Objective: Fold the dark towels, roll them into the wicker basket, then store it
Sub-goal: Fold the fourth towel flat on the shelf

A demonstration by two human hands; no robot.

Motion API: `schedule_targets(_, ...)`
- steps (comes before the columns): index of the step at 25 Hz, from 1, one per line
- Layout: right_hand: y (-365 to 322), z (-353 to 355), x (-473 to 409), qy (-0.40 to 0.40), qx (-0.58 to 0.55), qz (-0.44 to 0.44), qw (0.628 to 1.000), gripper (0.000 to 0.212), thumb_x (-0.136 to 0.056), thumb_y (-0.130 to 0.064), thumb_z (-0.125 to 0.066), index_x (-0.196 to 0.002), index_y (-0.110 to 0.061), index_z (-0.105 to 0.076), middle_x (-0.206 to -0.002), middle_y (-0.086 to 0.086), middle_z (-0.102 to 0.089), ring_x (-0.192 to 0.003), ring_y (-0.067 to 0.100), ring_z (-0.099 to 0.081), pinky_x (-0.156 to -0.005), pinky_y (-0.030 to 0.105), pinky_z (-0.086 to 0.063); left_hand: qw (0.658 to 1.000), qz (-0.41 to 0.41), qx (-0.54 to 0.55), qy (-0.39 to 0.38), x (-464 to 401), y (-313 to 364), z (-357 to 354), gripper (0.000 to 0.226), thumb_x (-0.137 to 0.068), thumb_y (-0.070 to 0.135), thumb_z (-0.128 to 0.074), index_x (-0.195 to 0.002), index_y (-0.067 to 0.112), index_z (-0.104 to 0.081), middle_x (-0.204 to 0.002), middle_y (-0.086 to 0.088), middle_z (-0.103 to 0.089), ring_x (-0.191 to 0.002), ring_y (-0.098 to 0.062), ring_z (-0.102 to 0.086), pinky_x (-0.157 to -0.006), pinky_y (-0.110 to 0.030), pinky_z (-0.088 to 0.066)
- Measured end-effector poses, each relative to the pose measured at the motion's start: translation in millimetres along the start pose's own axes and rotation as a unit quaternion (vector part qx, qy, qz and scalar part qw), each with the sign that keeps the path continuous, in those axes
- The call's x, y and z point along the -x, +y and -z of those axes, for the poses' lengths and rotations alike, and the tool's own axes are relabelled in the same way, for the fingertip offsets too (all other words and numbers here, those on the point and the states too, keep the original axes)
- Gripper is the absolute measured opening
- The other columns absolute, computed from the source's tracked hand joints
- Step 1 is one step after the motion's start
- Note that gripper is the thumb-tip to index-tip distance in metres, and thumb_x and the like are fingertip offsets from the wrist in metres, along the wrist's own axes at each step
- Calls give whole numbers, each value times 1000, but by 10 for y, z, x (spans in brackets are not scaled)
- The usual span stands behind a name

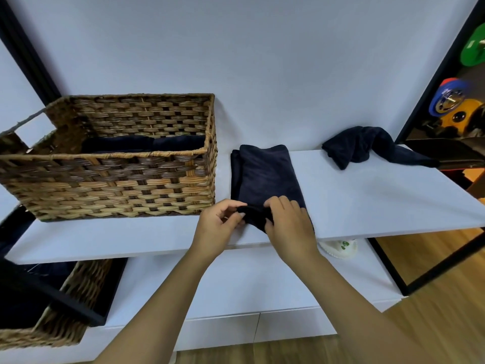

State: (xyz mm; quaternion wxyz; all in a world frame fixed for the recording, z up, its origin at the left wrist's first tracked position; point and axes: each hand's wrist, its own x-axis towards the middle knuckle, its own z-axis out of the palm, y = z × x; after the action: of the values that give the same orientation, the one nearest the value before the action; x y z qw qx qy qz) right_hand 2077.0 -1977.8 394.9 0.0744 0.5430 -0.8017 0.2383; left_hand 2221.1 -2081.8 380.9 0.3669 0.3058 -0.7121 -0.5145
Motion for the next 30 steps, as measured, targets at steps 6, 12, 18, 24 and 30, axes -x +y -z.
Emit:
schedule_targets(6, 421, 286, 161, -1, 98, -103, 990, 27, -84, -8, -65, -107, -18, -55, -101, 3, -53, -85, 25, -47, -74, 36, -39, 999, 10, 23, 25, -8, 7, 32, 34, -95, -3, -63, -101, 29, -73, -84, 2, -75, -79, -20, -73, -83, -42, -62)
schedule_targets(12, 596, 371, 330, -36, 35, -132, 990, 14, -94, -21, -54, -107, -21, -58, -93, -3, -56, -83, 24, -56, -77, 38, -42, 1000, -6, 3, 3, -4, -10, -14, 33, -95, -1, -63, -102, 31, -72, -89, 9, -74, -84, -16, -74, -86, -44, -61)
schedule_targets(18, 588, 461, 405, -46, -53, -53, 996, 28, -89, -1, -59, -112, -17, -53, -119, -4, -44, -87, 15, -50, -66, 26, -41, 996, -85, -26, 18, -1, -31, 26, 35, -93, 1, -67, -101, 34, -73, -109, 8, -62, -87, -18, -65, -80, -43, -60)
schedule_targets(24, 648, 632, 517, -69, -28, 35, 997, 19, -96, -31, -47, -112, -25, -53, -106, -12, -47, -86, 11, -48, -67, 17, -39, 991, -127, -48, 6, 87, 252, -42, 25, -91, -1, -69, -99, 23, -73, -114, 7, -62, -81, -10, -58, -71, -17, -45)
schedule_targets(30, 875, 823, 611, 8, 126, 160, 979, 15, -83, -8, -59, -88, -14, -71, -101, 6, -62, -79, 27, -49, -67, 32, -29, 985, -156, -70, 13, 285, 609, -128, 21, -91, -1, -69, -100, 17, -73, -112, 3, -65, -85, -13, -60, -71, -22, -47)
